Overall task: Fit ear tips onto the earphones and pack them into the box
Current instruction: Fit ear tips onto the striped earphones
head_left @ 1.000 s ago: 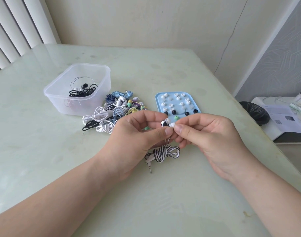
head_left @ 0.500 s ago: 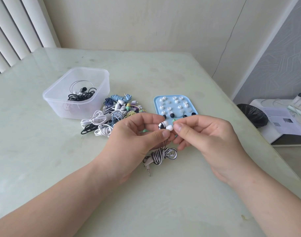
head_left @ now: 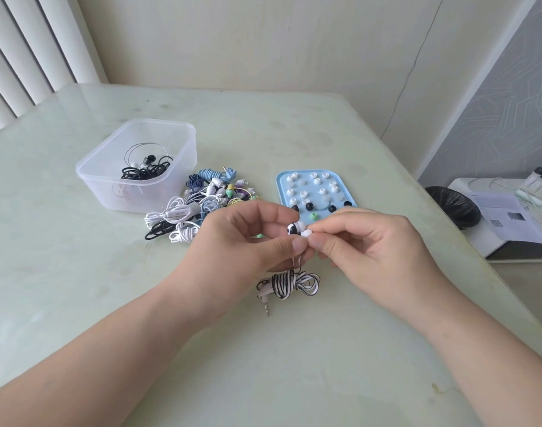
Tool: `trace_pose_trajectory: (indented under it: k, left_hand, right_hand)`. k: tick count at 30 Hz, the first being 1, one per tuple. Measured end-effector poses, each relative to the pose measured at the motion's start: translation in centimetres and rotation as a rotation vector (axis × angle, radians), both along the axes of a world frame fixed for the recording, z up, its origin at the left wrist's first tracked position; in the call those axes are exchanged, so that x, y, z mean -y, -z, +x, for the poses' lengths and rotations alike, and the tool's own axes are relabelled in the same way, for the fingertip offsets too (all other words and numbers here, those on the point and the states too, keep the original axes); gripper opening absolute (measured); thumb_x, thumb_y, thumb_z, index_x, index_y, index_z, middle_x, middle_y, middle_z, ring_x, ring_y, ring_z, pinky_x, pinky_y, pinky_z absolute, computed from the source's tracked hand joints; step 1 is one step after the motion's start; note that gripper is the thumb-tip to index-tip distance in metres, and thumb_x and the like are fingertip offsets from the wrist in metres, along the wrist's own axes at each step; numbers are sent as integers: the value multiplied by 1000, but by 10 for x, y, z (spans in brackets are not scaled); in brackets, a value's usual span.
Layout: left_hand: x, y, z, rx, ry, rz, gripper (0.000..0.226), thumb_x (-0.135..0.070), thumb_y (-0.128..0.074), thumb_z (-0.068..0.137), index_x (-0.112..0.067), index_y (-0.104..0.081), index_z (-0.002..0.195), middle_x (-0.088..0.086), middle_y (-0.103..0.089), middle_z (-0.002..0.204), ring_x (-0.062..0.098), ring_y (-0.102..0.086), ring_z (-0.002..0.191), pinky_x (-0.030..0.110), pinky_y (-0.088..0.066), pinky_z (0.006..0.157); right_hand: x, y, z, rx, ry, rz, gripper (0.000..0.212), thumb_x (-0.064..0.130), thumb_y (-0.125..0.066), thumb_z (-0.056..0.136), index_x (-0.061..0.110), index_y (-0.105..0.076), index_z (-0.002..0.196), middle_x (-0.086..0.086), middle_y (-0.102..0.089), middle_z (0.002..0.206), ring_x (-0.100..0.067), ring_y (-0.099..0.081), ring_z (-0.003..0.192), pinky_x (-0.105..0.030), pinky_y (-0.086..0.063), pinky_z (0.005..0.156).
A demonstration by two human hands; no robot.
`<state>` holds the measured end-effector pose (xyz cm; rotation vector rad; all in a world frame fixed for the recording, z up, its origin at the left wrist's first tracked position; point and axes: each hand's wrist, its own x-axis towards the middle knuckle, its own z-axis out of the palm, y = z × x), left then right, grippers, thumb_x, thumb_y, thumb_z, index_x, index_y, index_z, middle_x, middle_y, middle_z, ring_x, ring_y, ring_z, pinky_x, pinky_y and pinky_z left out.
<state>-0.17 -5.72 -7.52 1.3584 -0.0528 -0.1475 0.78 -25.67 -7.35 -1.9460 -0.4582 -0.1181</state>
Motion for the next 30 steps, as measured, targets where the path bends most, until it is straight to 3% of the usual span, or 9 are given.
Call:
trace_pose_trajectory:
  k: [2, 5, 9, 11, 15, 17, 20, 26, 30]
  left_hand:
    - [-1, -1, 1, -23, 22, -29, 32, 4, -78, 77, 1, -68, 107, 22, -71, 89, 38, -78, 85, 42, -63, 80]
    - [-2, -1, 1, -41, 42, -33, 40, -4, -79, 73, -2, -68, 112, 24, -71, 94, 35, -77, 85, 41, -63, 82]
    - [-2, 0, 4, -68, 42, -52, 42, -9, -79, 75, -6, -70, 116, 34, -66, 105, 33, -76, 90, 41, -61, 86]
    - [-2, 0, 6, -78, 43, -102, 43, -9, -78, 76, -9, -72, 118, 26, -63, 102, 31, -74, 93, 40, -61, 87]
    - [-4, -3, 4, -69, 37, -151, 39, -5, -73, 84, -15, -72, 122, 19, -68, 99, 32, -75, 101, 43, -60, 94]
    - [-3, -3, 3, -57, 24, -163, 32, 0, -67, 92, -11, -72, 121, 20, -69, 103, 33, -76, 103, 42, -60, 96]
    - [-3, -2, 3, -32, 2, -147, 20, 1, -65, 95, -4, -71, 113, 14, -67, 101, 31, -76, 101, 39, -61, 92]
    - [-5, 0, 4, 51, -43, 118, 10, -12, -70, 97, -11, -72, 106, 21, -73, 105, 20, -73, 90, 45, -60, 89]
    - [-2, 1, 2, 46, -29, 181, 18, -15, -67, 99, -24, -75, 113, 21, -66, 105, 29, -73, 89, 53, -59, 93]
  right_hand:
    - [1, 0, 1, 25, -18, -33, 8, 12, -75, 92, 17, -80, 92, 0, -78, 86, -25, -74, 81, -44, -59, 77]
    - [1, -4, -1, -163, -27, 53, 9, 13, -72, 94, 18, -78, 90, 0, -78, 82, -19, -72, 75, -28, -55, 67]
    - [-1, -7, -3, -298, -6, 118, 16, 34, -73, 88, 20, -80, 93, -3, -79, 89, -20, -70, 74, -31, -53, 64]
    - [-1, -10, -4, -353, -8, 93, 26, 43, -77, 79, 23, -80, 95, -1, -80, 92, -16, -69, 75, -30, -54, 64]
    - [-3, -8, -8, -415, -50, -53, 44, 53, -91, 61, 35, -79, 99, -2, -79, 97, -17, -69, 84, -45, -59, 88]
    - [-4, -8, -9, -438, -45, -46, 42, 45, -93, 64, 36, -79, 103, -5, -78, 101, -17, -69, 85, -42, -61, 84]
    - [-9, -11, -12, -450, -13, -14, 26, 20, -85, 82, 23, -78, 106, -10, -77, 91, -16, -72, 74, -32, -54, 58]
    - [-12, -15, -13, -463, 72, 169, 10, 14, -81, 85, 11, -79, 94, -19, -74, 81, -24, -66, 65, -36, -53, 60]
    - [-15, -15, -12, -494, 135, 320, 13, 16, -79, 87, 4, -78, 91, -14, -70, 75, -24, -62, 64, -36, -52, 58]
